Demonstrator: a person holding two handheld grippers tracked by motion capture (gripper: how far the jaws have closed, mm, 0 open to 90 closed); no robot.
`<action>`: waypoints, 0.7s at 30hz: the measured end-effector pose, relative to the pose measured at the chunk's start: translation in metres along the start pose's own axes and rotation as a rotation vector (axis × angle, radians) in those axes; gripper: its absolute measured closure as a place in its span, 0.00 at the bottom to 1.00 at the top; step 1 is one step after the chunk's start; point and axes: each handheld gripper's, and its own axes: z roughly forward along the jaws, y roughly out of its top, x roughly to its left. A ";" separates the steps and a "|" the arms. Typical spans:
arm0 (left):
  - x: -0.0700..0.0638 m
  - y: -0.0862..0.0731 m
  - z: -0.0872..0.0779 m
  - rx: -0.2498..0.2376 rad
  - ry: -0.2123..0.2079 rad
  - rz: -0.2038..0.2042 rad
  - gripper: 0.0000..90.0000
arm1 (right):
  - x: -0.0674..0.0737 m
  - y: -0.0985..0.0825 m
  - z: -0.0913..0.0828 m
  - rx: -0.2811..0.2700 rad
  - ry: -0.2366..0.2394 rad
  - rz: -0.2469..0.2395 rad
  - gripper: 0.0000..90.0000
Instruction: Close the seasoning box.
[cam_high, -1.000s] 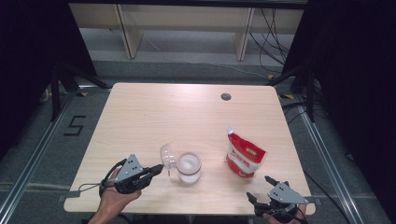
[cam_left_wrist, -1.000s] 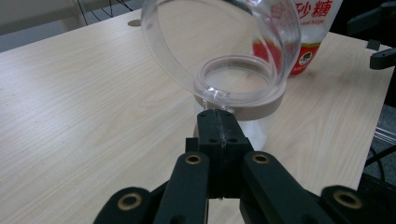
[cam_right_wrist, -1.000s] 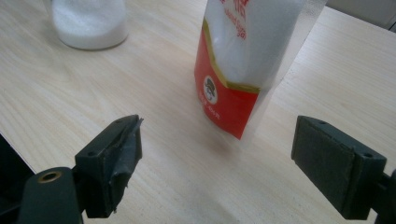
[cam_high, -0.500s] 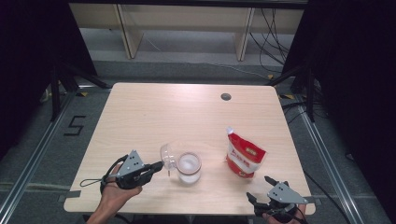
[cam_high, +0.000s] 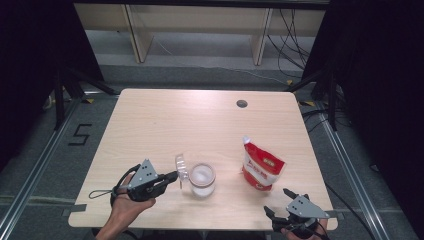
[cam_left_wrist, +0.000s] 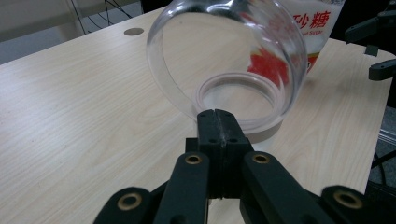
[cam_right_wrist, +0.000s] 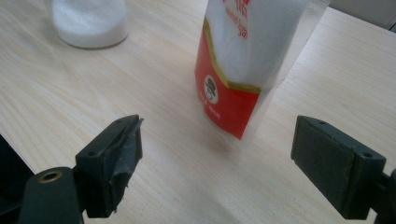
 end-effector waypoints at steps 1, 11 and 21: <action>-0.001 0.000 0.001 0.004 0.000 -0.002 0.99 | 0.000 0.000 0.000 0.000 0.000 -0.001 0.19; -0.004 0.003 0.007 -0.002 -0.023 -0.007 0.99 | 0.001 0.000 0.001 0.000 0.001 -0.003 0.19; 0.000 -0.004 -0.007 -0.015 -0.046 -0.056 0.68 | 0.000 0.000 0.000 -0.007 0.002 -0.009 0.19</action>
